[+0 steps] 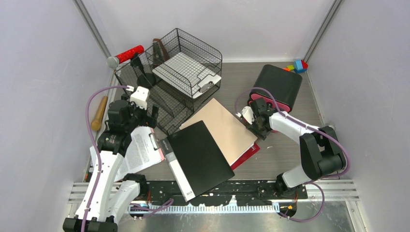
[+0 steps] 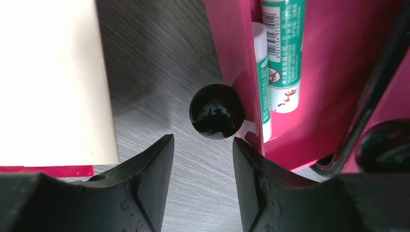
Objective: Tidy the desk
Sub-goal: Close the drawer in the storage box.
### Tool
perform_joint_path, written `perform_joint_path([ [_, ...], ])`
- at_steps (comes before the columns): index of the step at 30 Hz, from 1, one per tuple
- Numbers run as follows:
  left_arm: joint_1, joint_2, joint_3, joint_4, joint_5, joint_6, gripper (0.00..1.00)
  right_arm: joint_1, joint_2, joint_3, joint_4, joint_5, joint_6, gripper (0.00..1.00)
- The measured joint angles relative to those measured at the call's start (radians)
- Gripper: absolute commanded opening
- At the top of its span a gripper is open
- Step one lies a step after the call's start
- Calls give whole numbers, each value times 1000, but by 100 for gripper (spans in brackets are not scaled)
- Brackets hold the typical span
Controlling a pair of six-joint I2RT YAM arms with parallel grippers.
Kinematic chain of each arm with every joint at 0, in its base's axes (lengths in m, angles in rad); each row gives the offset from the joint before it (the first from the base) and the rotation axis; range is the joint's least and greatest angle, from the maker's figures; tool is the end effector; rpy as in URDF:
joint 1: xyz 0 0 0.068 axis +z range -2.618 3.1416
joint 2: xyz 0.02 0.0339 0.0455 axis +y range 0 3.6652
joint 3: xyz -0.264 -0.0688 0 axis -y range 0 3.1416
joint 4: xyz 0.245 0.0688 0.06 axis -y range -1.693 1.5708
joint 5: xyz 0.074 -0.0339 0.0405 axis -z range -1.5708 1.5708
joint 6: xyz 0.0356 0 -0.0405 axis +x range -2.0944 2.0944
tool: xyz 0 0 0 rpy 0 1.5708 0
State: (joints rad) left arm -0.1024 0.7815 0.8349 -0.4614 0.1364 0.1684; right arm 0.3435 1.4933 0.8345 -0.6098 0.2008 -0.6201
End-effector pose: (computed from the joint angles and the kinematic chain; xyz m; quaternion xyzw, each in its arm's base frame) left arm 0.1729 -0.0226 0.3291 0.1496 0.8211 -0.0388 0.5495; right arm 0.2495 0.0817 0.1702 -0.4424 0.8786 -0.1188 0.1347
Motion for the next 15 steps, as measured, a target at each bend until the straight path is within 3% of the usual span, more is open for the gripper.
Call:
perform_joint_path([
  [15, 0, 0, 0, 0, 6, 0, 99, -14, 60, 20, 117, 57, 39, 54],
])
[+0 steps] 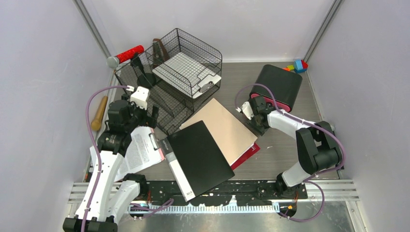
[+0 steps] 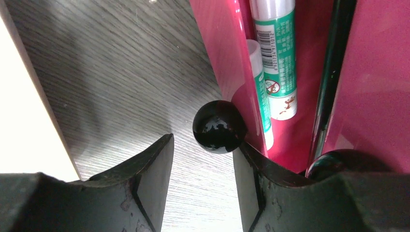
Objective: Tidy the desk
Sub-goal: Close the drawer in the storage box.
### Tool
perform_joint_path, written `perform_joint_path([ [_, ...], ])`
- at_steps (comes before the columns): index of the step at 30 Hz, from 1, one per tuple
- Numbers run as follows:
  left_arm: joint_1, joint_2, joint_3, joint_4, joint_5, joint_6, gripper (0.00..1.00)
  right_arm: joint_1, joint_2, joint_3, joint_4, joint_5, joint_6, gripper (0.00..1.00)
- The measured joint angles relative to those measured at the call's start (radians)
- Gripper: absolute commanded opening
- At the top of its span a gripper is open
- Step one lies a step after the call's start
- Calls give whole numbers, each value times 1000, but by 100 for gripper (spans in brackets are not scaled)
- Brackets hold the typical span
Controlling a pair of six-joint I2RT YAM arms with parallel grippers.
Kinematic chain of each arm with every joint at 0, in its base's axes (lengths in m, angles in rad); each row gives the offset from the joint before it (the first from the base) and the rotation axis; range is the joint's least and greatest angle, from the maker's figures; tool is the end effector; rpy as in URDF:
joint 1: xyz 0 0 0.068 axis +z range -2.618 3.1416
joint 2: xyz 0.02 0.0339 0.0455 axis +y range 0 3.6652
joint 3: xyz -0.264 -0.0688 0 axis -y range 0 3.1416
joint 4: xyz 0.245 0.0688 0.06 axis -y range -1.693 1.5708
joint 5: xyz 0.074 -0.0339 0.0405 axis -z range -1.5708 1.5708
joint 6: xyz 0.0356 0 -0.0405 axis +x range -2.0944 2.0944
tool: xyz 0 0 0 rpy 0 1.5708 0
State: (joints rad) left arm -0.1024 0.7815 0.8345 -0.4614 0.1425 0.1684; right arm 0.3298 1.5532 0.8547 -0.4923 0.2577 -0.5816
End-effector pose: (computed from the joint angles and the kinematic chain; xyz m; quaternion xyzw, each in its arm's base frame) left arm 0.1729 -0.0228 0.3290 0.1513 0.8208 -0.0414 0.5493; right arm 0.2695 0.0827 0.1652 -0.4068 0.8852 -0.1487 0.1700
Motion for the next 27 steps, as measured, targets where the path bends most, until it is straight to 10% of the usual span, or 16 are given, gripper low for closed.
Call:
perform_joint_path([
  [27, 0, 8, 0, 0, 0, 0, 99, 0, 9, -132, 340, 192, -129, 58],
])
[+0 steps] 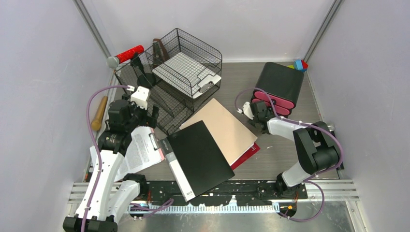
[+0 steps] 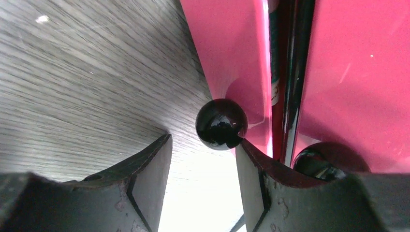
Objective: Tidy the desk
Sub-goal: Close the drawer in the storage box.
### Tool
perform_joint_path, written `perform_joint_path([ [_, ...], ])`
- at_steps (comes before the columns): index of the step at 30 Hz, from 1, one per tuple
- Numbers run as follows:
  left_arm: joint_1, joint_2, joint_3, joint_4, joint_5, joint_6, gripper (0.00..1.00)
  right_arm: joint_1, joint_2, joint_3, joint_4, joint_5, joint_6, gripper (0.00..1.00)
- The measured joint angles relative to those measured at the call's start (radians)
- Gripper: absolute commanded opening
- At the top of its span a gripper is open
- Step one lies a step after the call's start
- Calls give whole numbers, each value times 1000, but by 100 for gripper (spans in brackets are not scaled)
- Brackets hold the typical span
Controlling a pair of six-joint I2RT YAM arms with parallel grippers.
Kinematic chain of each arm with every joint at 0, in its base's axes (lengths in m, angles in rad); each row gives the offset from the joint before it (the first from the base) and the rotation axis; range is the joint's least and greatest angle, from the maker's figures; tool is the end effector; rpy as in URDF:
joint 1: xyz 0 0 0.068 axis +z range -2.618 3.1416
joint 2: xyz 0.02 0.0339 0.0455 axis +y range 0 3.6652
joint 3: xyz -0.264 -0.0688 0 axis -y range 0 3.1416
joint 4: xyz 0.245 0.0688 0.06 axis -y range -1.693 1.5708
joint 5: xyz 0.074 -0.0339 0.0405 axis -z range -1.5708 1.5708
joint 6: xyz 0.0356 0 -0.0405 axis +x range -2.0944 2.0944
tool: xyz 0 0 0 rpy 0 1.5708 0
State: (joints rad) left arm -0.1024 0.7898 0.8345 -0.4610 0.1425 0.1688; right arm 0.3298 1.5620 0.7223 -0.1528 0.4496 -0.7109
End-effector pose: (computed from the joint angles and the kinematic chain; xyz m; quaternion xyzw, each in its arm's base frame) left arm 0.1747 -0.0230 0.3277 0.1515 0.8229 -0.0416 0.5460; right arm 0.2736 0.0773 0.1463 -0.4094 0.8423 -0.2624 0.2325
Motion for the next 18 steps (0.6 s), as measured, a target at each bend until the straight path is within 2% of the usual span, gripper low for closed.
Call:
perform_joint_path([
  [11, 0, 0, 0, 0, 0, 0, 99, -5, -15, -124, 184, 124, -187, 58],
  [18, 0, 0, 0, 0, 0, 0, 99, -30, -30, -144, 171, 140, -226, 57],
])
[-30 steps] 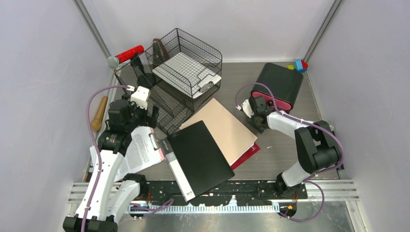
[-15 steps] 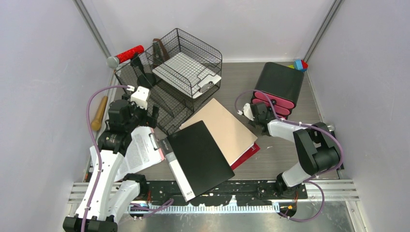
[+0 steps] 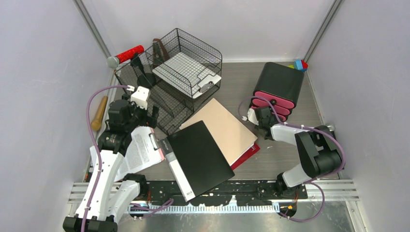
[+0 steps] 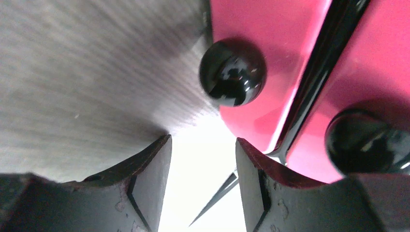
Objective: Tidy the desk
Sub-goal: Close the drawer in the storage box.
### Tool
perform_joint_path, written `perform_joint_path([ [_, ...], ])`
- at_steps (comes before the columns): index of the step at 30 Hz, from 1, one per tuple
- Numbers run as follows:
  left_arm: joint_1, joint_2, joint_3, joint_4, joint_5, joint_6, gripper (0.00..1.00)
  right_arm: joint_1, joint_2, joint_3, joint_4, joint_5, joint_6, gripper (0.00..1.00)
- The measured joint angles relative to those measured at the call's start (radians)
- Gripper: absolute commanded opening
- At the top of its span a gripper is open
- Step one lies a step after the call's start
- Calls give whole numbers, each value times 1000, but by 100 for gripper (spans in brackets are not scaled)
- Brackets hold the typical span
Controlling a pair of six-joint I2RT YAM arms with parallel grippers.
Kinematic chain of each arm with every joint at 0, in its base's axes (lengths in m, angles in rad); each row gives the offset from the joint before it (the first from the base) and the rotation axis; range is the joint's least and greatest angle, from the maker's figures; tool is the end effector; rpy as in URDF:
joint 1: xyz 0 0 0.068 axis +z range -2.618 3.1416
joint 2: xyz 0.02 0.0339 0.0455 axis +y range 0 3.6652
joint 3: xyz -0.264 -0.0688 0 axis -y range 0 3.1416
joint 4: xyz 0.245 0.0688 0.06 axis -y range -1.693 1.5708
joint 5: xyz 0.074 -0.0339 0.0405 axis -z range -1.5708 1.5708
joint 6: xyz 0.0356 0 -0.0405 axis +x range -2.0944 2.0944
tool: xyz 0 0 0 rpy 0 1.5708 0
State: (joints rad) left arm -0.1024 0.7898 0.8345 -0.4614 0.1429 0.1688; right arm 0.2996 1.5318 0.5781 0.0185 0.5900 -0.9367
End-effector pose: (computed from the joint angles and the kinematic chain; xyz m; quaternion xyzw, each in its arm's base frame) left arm 0.1747 -0.0230 0.3277 0.1516 0.8230 -0.0417 0.5458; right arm 0.2561 0.0584 0.1289 -0.4527 0.7934 -0.3559 0.1974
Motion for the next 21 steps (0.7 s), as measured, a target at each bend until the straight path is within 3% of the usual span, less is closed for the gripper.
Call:
perform_joint_path([
  [11, 1, 0, 0, 0, 0, 0, 99, -13, -212, 179, -486, -433, 183, 56],
  [16, 6, 0, 0, 0, 0, 0, 99, -5, -207, 304, -560, -590, 265, 56],
  [21, 6, 0, 0, 0, 0, 0, 99, 17, -126, 391, -559, -646, 319, 55],
])
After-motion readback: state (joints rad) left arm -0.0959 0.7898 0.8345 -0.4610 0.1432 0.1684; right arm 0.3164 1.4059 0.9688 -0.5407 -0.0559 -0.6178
